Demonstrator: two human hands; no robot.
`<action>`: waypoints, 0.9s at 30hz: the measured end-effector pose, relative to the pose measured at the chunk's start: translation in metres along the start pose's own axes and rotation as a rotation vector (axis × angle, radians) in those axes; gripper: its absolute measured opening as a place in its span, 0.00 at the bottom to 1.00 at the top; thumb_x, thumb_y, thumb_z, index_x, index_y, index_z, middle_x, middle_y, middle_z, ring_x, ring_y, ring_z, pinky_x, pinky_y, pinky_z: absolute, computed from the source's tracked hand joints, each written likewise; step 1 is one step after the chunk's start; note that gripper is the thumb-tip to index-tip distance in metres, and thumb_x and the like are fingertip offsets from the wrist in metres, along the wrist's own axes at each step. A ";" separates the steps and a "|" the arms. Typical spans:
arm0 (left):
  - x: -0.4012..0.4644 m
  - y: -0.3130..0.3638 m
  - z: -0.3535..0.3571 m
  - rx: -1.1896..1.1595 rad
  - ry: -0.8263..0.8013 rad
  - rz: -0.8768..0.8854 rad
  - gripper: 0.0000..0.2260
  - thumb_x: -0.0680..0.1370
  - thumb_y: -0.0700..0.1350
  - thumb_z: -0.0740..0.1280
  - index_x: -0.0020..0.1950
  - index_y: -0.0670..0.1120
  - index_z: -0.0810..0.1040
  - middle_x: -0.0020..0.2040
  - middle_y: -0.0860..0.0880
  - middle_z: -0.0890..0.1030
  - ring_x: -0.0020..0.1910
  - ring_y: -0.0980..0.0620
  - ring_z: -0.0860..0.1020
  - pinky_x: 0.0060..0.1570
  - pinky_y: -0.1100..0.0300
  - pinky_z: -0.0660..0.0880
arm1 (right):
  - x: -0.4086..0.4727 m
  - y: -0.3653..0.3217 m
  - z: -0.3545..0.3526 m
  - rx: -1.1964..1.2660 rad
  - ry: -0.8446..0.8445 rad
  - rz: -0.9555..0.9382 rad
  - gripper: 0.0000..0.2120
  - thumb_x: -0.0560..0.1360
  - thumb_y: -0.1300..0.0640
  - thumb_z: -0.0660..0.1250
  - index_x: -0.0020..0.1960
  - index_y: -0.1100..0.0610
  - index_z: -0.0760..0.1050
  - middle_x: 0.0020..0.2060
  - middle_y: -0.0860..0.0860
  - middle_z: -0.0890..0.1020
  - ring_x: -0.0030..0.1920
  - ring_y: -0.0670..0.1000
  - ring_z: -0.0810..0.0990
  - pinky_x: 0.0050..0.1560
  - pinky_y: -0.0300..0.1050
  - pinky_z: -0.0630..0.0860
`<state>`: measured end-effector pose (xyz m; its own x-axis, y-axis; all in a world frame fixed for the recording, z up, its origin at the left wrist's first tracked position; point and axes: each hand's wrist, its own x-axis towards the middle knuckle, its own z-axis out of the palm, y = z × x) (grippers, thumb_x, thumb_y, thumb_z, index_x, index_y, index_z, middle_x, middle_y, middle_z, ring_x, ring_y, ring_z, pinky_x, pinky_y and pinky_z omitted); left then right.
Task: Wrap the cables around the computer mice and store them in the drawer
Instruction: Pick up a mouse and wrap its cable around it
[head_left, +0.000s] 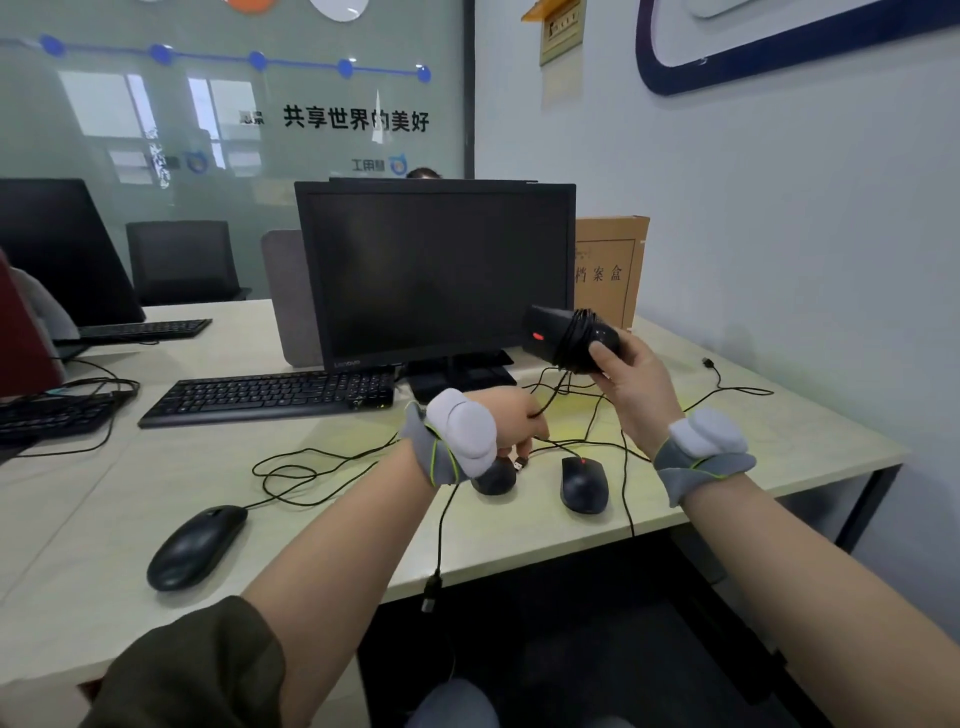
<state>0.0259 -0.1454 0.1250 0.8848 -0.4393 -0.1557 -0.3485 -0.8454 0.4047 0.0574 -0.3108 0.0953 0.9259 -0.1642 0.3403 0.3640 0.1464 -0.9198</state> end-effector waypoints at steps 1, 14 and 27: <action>-0.001 0.000 -0.005 0.056 0.016 0.029 0.12 0.79 0.45 0.57 0.57 0.43 0.77 0.32 0.54 0.75 0.27 0.54 0.71 0.34 0.62 0.69 | 0.001 0.002 -0.004 -0.085 -0.008 -0.015 0.17 0.76 0.63 0.63 0.65 0.61 0.70 0.56 0.56 0.77 0.57 0.53 0.76 0.56 0.43 0.76; -0.006 -0.006 -0.037 0.036 0.418 0.283 0.02 0.77 0.46 0.63 0.47 0.49 0.72 0.44 0.54 0.75 0.41 0.55 0.73 0.38 0.67 0.68 | -0.011 -0.010 -0.008 -0.390 -0.379 0.041 0.15 0.75 0.61 0.65 0.61 0.54 0.74 0.54 0.51 0.79 0.53 0.46 0.79 0.51 0.35 0.77; -0.011 -0.028 -0.052 -0.293 0.406 0.537 0.10 0.75 0.41 0.68 0.43 0.57 0.80 0.44 0.58 0.76 0.41 0.67 0.75 0.47 0.77 0.67 | -0.015 -0.018 -0.009 -0.073 -0.574 0.248 0.12 0.75 0.64 0.63 0.56 0.53 0.77 0.51 0.49 0.82 0.50 0.45 0.82 0.49 0.38 0.79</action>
<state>0.0416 -0.1015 0.1621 0.6799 -0.5752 0.4549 -0.7196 -0.4040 0.5647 0.0360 -0.3192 0.1049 0.8959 0.4192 0.1473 0.1426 0.0429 -0.9889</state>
